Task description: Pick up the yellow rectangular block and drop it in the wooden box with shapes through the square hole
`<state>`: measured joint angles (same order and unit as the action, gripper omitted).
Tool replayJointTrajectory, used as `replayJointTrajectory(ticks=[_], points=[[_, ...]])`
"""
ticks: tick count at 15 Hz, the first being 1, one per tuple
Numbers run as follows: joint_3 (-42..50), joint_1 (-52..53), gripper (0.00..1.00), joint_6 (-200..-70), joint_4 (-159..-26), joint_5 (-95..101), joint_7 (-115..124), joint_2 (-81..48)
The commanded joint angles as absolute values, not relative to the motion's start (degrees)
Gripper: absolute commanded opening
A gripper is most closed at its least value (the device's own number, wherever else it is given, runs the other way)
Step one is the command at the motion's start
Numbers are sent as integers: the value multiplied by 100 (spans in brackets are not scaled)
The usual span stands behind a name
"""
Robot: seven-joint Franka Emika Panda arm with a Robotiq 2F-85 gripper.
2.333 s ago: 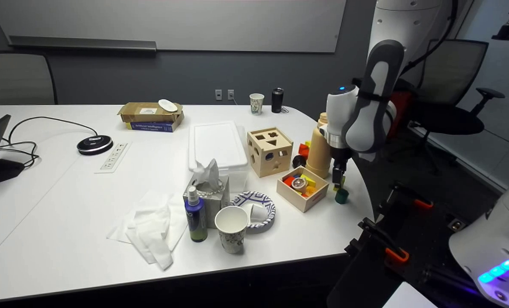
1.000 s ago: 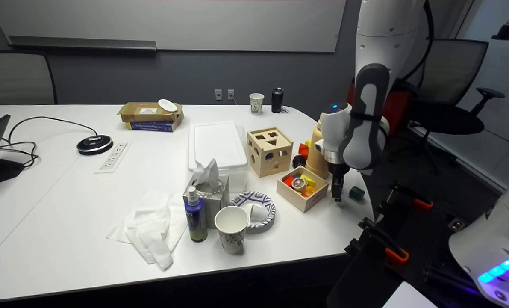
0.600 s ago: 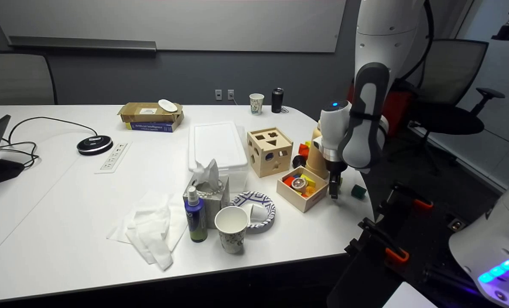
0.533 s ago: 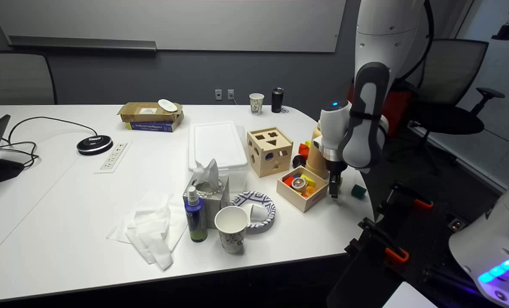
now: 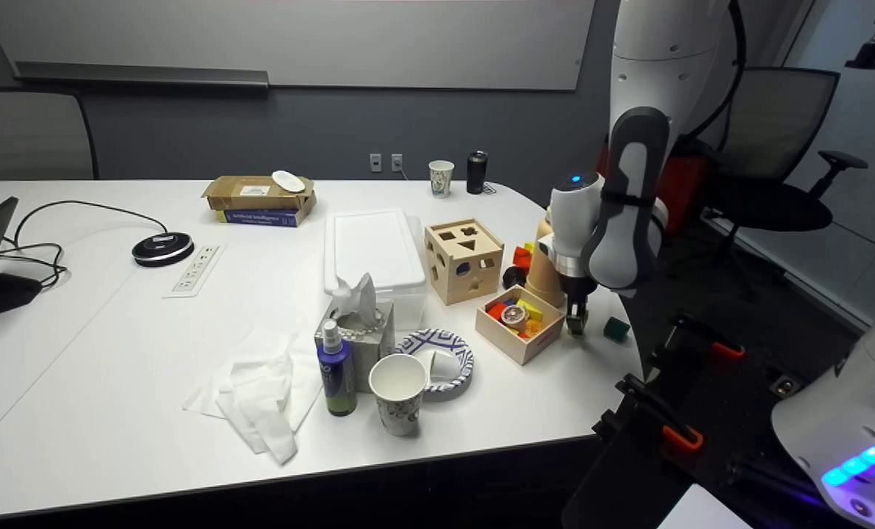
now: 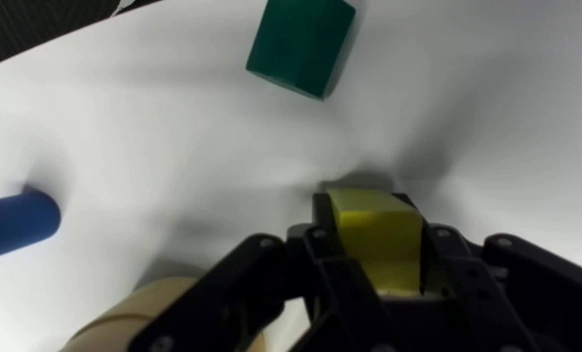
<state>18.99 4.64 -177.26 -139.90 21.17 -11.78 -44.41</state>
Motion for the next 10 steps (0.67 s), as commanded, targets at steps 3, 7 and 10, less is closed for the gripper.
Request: replayJointTrajectory(ticks=[3,7,10], points=[[1962,672,8,-17540,-14216,2044,-1216,-4135],[1989,789,8,-16860,-14449,2038,-1136,-3557],[1978,863,8,-15950,-14691,2144,-1036,-2752]])
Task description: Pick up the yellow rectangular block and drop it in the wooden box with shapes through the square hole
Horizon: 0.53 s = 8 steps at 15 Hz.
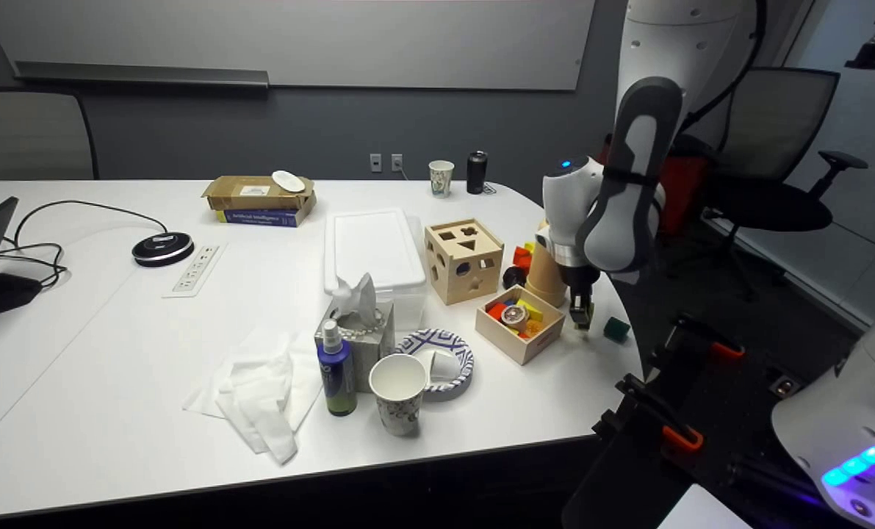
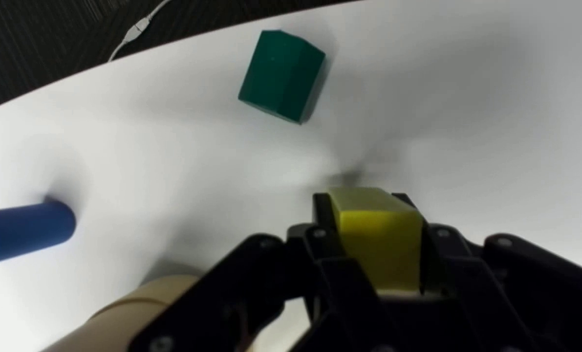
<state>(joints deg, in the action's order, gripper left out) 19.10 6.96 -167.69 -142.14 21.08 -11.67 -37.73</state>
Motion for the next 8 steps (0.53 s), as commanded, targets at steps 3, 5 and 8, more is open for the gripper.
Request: replayJointTrajectory(ticks=[3,5,8], points=[[1803,895,8,-14688,-14760,1913,-1334,-1845],[1638,890,8,-13784,-14659,1739,-1514,-1196],[846,311,8,-12626,-14104,1426,-1639,-526]])
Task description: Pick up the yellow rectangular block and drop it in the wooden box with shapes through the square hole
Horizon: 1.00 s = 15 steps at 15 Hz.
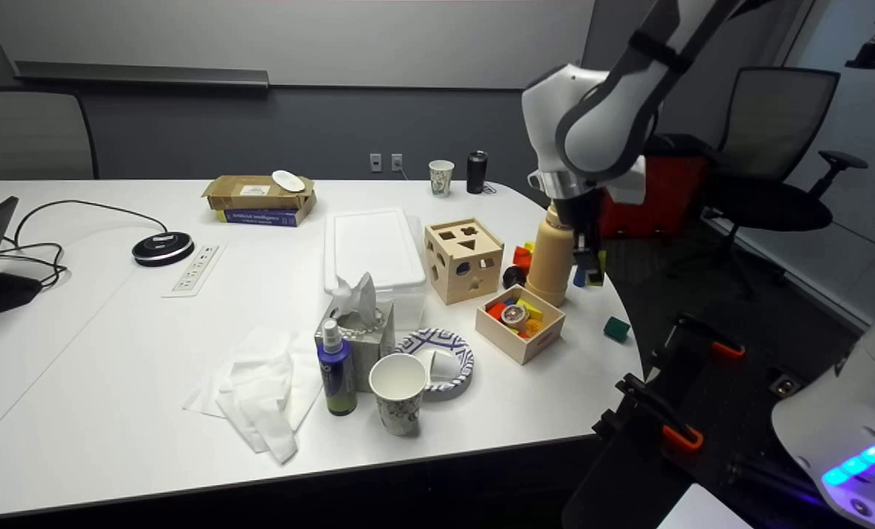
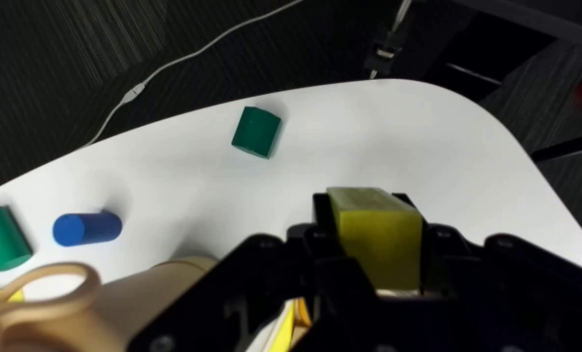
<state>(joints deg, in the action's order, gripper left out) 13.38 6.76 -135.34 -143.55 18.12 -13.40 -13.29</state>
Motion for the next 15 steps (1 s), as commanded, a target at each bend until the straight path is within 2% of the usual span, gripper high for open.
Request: replayJointTrajectory(ticks=[1,3,7,15], points=[[703,214,8,-12331,-13809,1122,-1693,-428],[563,66,8,-11869,-13052,570,-1719,-458],[546,-171,8,-11727,-11438,27,-1545,-1079],[265,-529,8,-11596,-8762,-547,-1294,-3269]])
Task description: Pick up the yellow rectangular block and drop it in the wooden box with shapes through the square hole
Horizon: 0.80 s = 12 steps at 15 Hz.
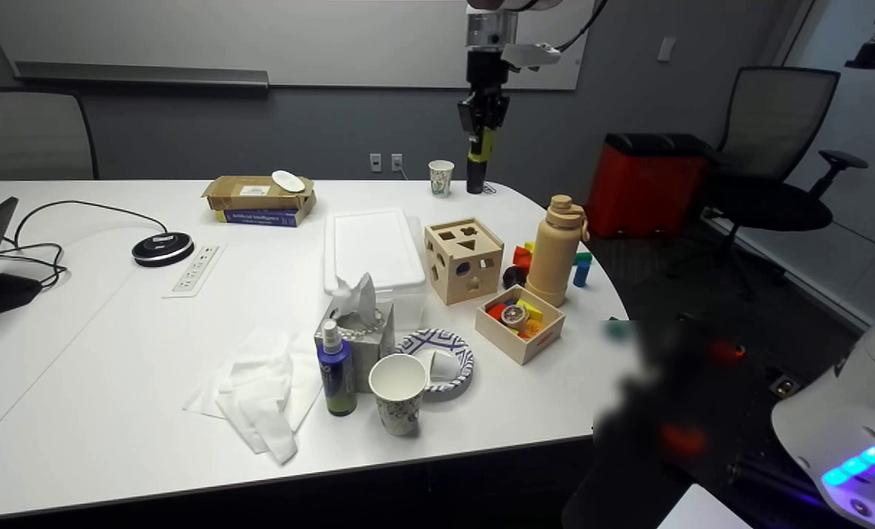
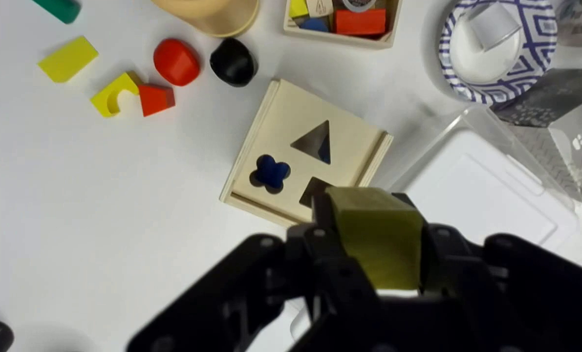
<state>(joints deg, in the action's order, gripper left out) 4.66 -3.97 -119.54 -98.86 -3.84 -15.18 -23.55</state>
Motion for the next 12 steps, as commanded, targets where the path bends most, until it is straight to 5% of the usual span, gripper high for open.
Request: replayJointTrajectory(ticks=[1,12], points=[[226,-533,8,-11579,-8449,-532,-1203,-3567],[259,-454,8,-10982,-6207,-367,-2,-5718]])
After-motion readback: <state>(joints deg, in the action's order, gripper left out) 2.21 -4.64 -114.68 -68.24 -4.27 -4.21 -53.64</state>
